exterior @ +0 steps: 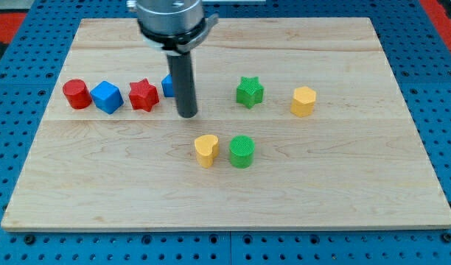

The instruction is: Move the blue triangle down a bit

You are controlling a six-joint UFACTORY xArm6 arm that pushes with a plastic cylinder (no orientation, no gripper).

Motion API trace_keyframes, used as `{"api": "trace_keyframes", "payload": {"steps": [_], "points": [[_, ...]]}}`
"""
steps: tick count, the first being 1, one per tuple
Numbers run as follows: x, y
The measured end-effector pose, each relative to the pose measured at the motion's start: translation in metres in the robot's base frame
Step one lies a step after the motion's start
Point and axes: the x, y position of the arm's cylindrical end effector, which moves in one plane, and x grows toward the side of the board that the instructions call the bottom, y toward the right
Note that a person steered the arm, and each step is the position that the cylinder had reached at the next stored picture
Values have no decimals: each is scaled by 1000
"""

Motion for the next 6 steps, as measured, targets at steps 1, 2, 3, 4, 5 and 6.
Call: {"api": "trace_keyframes", "payload": {"steps": [1,2,3,4,5,6], "points": [[-26,33],[-55,45],[-83,38],[-90,-1],[-89,-35],[-79,-42]]}}
